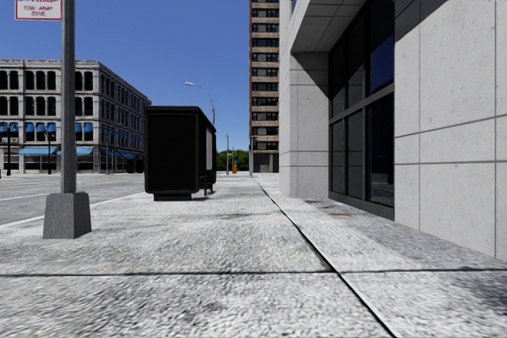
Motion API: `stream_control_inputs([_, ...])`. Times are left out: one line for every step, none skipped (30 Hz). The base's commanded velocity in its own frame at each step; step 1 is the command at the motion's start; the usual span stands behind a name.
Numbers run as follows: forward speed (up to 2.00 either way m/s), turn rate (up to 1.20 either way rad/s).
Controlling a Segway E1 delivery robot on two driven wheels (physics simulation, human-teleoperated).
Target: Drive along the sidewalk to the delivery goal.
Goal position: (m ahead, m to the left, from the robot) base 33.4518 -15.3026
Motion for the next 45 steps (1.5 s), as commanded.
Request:
stream_control_inputs([1.94, 0.0])
stream_control_inputs([1.94, 0.0])
stream_control_inputs([2.0, 0.0])
stream_control_inputs([2.0, 0.0])
stream_control_inputs([2.0, 0.0])
stream_control_inputs([2.0, 0.0])
stream_control_inputs([2.0, 0.0])
stream_control_inputs([2.0, 0.0])
stream_control_inputs([2.0, 0.0])
stream_control_inputs([2.0, 0.0])
stream_control_inputs([2.0, 0.0])
stream_control_inputs([2.0, 0.0])
stream_control_inputs([2.0, 0.0])
stream_control_inputs([2.0, 0.0])
stream_control_inputs([2.0, 0.0])
stream_control_inputs([2.0, 0.0])
stream_control_inputs([2.0, 0.0])
stream_control_inputs([2.0, 0.0])
stream_control_inputs([2.0, 0.0])
stream_control_inputs([2.0, 0.0])
stream_control_inputs([2.0, 0.0])
stream_control_inputs([2.0, 0.0])
stream_control_inputs([2.0, 0.0])
stream_control_inputs([2.0, 0.0])
stream_control_inputs([2.0, 0.0])
stream_control_inputs([2.0, 0.0])
stream_control_inputs([2.0, 0.0])
stream_control_inputs([2.0, 0.0])
stream_control_inputs([2.0, 0.0])
stream_control_inputs([2.0, 0.0])
stream_control_inputs([2.0, 0.0])
stream_control_inputs([2.0, 0.0])
stream_control_inputs([2.0, 0.0])
stream_control_inputs([2.0, 0.0])
stream_control_inputs([2.0, 0.0])
stream_control_inputs([2.0, 0.0])
stream_control_inputs([2.0, 0.0])
stream_control_inputs([2.0, 0.0])
stream_control_inputs([2.0, 0.0])
stream_control_inputs([2.0, 0.0])
stream_control_inputs([2.0, 0.0])
stream_control_inputs([2.0, 0.0])
stream_control_inputs([2.0, 0.0])
stream_control_inputs([2.0, 0.0])
stream_control_inputs([2.0, 0.0])
